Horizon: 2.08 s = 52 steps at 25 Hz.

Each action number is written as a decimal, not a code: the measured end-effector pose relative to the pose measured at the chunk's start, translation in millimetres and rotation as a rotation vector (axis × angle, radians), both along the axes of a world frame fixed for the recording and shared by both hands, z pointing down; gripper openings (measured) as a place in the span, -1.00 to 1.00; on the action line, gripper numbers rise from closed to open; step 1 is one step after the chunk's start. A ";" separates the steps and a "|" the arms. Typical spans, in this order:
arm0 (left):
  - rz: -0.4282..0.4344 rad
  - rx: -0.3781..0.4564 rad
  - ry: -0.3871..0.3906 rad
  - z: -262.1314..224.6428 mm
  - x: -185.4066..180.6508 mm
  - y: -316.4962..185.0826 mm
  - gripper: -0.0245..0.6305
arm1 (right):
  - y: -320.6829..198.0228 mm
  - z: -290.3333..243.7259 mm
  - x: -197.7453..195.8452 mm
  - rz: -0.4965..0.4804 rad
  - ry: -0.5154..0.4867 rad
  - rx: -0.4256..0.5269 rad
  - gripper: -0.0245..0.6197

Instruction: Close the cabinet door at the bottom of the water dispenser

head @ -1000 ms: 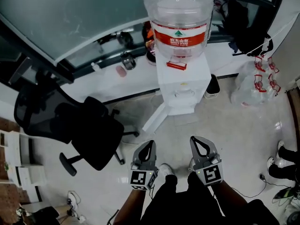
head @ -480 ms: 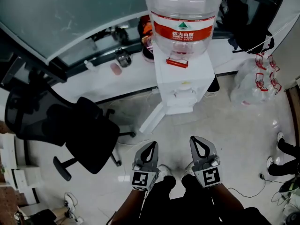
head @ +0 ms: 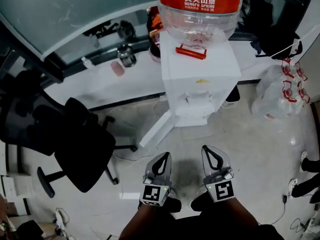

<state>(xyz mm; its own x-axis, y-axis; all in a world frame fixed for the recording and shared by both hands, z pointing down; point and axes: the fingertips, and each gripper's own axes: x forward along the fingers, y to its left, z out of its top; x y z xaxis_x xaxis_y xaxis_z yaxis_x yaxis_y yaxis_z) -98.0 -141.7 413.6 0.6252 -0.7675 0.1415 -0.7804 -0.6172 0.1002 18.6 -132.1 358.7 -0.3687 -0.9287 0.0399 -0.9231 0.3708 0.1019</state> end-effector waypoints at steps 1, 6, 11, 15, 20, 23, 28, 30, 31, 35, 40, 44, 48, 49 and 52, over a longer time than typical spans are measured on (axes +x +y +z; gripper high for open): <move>0.000 0.001 -0.005 19.4 2.8 -2.2 -0.86 | -1.9 18.5 2.4 -0.003 0.006 0.000 -0.91; -0.015 0.033 0.008 105.8 9.3 -17.0 -0.86 | -13.9 114.1 6.3 -0.028 0.003 0.015 -0.91; -0.013 0.034 0.013 198.8 18.5 -30.6 -0.86 | -27.4 210.2 16.1 -0.034 0.054 0.000 -0.91; -0.032 0.062 0.014 253.1 18.8 -40.9 -0.86 | -35.4 265.7 22.3 -0.030 0.048 0.004 -0.91; -0.039 0.056 0.003 289.6 20.0 -42.6 -0.86 | -36.7 300.6 27.0 -0.017 0.039 0.003 -0.91; -0.043 0.042 0.010 295.5 15.6 -40.5 -0.86 | -35.2 307.8 21.0 -0.025 0.034 0.009 -0.91; -0.076 0.033 0.006 300.8 -3.7 -36.7 -0.86 | -31.9 319.3 10.7 -0.047 0.013 -0.003 -0.91; -0.091 0.025 0.011 304.8 -12.0 -35.5 -0.86 | -31.5 323.8 8.1 -0.053 0.004 -0.008 -0.91; -0.100 0.025 0.015 305.0 -16.3 -34.9 -0.85 | -30.8 325.7 6.1 -0.059 0.006 -0.009 -0.91; -0.158 0.018 0.013 303.1 -38.5 -33.9 -0.63 | -27.3 332.3 -4.8 -0.090 0.029 -0.016 -0.91; -0.275 0.036 -0.002 305.0 -73.0 -39.1 -0.13 | -28.6 337.0 -18.7 -0.118 0.027 -0.023 -0.91; -0.346 0.022 -0.021 307.2 -99.6 -43.9 0.11 | -28.4 337.1 -35.8 -0.168 0.110 0.002 -0.91; -0.396 0.000 -0.037 311.9 -124.5 -55.8 0.36 | -27.4 346.6 -47.2 -0.195 0.135 -0.015 -0.91; -0.403 -0.007 -0.042 314.4 -129.6 -59.5 0.39 | -27.9 347.1 -48.8 -0.196 0.121 -0.016 -0.91; -0.419 -0.025 -0.059 322.7 -142.3 -71.6 0.45 | -29.1 347.0 -50.2 -0.190 0.090 -0.027 -0.91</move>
<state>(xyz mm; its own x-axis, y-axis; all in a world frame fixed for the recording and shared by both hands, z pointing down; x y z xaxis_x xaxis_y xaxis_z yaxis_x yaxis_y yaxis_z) -240.3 -213.3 736.2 0.2503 -0.9494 0.1896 -0.9681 -0.2435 0.0588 -31.6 -161.2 705.7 -0.5312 -0.8408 0.1043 -0.8237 0.5413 0.1688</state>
